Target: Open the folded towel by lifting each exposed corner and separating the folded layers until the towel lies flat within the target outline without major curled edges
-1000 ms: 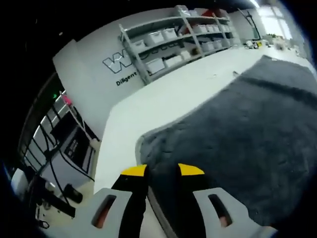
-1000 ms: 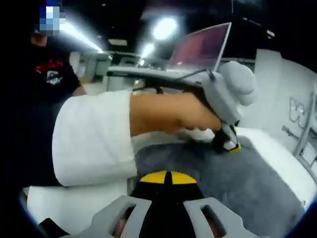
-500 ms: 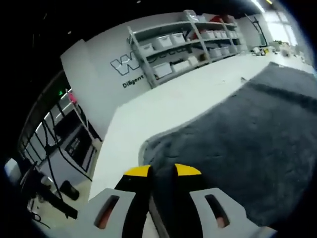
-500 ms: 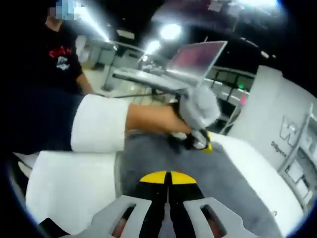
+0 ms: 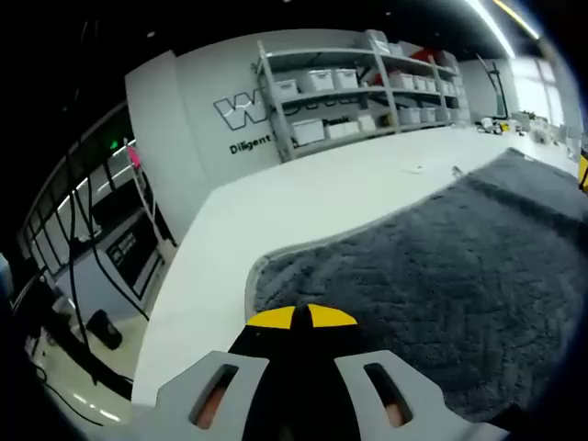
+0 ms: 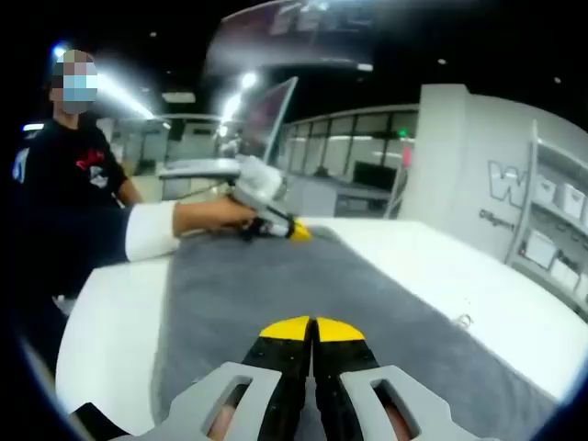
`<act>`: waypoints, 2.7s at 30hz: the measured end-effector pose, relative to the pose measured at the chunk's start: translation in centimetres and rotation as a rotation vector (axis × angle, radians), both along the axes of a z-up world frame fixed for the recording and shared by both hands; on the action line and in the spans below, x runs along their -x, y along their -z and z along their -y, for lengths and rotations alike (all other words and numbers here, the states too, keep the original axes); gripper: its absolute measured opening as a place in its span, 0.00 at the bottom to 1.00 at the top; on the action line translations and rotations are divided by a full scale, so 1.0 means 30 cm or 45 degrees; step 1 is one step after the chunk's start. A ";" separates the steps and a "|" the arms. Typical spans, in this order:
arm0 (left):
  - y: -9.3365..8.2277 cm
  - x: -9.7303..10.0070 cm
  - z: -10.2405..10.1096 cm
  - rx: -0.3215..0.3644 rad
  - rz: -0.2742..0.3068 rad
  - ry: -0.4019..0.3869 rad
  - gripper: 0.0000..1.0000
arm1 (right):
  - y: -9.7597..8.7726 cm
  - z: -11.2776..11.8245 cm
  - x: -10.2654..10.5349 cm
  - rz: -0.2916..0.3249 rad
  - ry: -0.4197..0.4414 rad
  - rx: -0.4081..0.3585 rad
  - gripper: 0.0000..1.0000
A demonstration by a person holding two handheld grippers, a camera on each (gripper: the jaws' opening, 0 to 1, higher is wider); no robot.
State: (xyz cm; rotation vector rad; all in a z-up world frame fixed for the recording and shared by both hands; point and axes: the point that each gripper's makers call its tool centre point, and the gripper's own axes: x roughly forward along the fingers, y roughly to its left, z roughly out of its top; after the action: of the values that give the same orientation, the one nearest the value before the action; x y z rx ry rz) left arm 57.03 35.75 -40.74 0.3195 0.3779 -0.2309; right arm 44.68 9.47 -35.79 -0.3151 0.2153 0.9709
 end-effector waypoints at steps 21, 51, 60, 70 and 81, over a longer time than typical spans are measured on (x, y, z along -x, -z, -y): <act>-0.029 0.006 0.123 0.202 -0.044 0.175 0.29 | 0.065 0.270 -0.149 -0.058 0.124 0.081 0.10; -0.003 0.081 0.356 0.170 -0.160 0.547 0.28 | 0.196 0.372 -0.148 -0.237 0.098 0.130 0.16; 0.002 0.090 0.365 0.160 -0.183 0.542 0.20 | 0.200 0.357 -0.138 -0.253 0.092 0.126 0.06; 0.005 0.114 0.391 0.148 -0.192 0.567 0.08 | 0.200 0.362 -0.145 -0.188 0.099 0.202 0.00; 0.005 0.132 0.409 0.137 -0.202 0.541 0.07 | 0.177 0.396 -0.160 -0.137 0.131 0.247 0.00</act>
State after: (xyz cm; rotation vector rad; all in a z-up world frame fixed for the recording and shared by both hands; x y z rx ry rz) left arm 53.06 23.48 -40.89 0.2735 0.4502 -0.6941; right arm 49.47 -2.39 -41.11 -0.4259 0.4218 0.8673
